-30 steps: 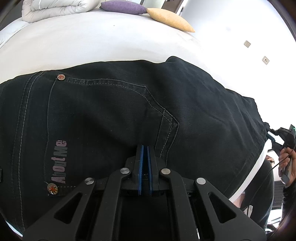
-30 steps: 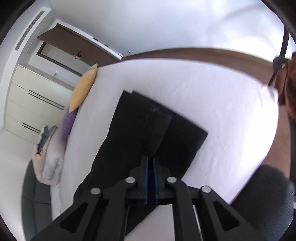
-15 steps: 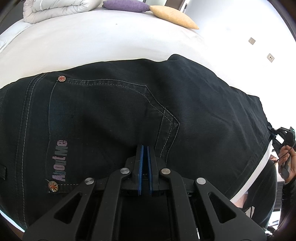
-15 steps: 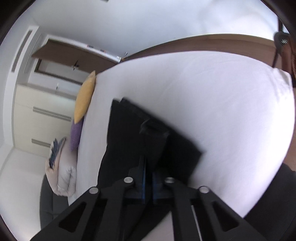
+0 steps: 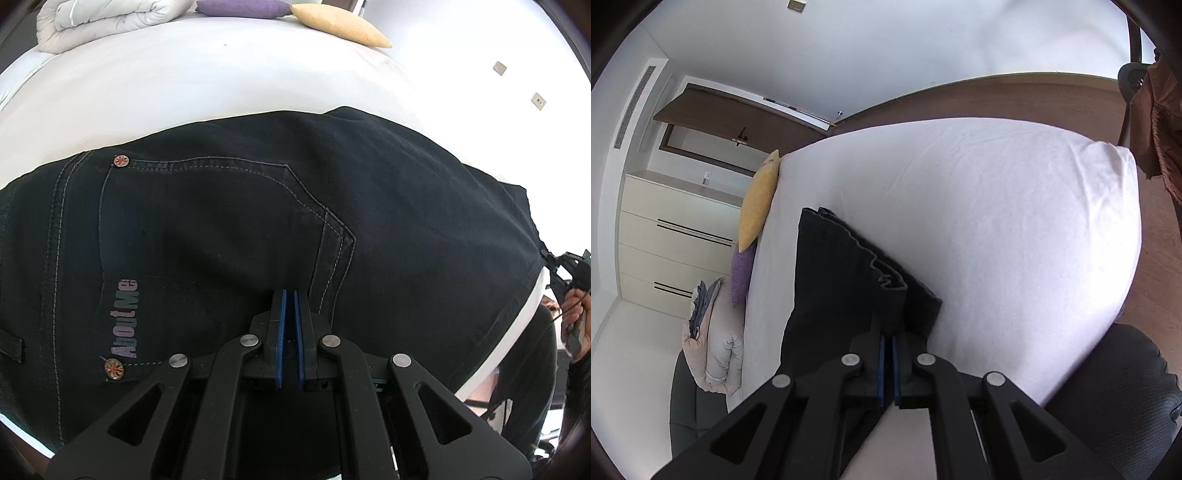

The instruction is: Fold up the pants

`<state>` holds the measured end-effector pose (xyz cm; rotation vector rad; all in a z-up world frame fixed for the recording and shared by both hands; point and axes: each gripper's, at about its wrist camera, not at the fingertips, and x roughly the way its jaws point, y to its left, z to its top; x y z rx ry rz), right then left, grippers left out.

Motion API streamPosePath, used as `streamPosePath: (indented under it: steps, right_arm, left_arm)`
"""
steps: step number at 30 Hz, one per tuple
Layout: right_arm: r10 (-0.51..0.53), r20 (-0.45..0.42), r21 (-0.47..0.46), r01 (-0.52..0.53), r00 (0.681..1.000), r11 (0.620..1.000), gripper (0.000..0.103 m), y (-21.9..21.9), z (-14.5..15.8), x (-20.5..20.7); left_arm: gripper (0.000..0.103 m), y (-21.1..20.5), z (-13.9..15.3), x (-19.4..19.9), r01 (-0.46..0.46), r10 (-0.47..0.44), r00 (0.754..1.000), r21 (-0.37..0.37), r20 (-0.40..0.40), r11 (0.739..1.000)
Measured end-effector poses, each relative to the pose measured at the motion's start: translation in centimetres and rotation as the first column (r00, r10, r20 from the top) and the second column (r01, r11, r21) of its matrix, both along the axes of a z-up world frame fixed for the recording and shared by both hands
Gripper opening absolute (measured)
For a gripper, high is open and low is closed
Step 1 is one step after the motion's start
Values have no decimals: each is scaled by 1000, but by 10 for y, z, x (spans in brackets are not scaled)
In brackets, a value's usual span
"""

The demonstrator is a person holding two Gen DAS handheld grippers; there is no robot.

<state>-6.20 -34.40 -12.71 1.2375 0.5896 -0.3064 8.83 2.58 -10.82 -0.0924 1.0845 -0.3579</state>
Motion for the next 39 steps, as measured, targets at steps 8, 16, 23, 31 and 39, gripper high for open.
streamPosePath:
  steps: [8,16,23,31,39]
  right_arm:
    - [-11,14,48,10,1000,999,1,-5,-9,-1]
    - [-12,-32,-73,9,999,997,10,-13,17,-16]
    - [63,-26,-238,-68,998,969,67,19,73,-31]
    - [571,69,-33,-570,818,821,48,164,61,42]
    - [673,46,214,-665,738,715,48,213,11,61]
  left_arm:
    - [4,13,-1,-3,0,0,1000,-43,5,999]
    - [4,25,-2,-11,-18,20,999,-75,29,997]
    - [4,37,-5,-18,-35,39,999,-107,36,994]
    - [4,39,-2,-26,-33,37,998,-100,40,994]
    - [4,41,-4,-29,-36,41,998,-117,44,993]
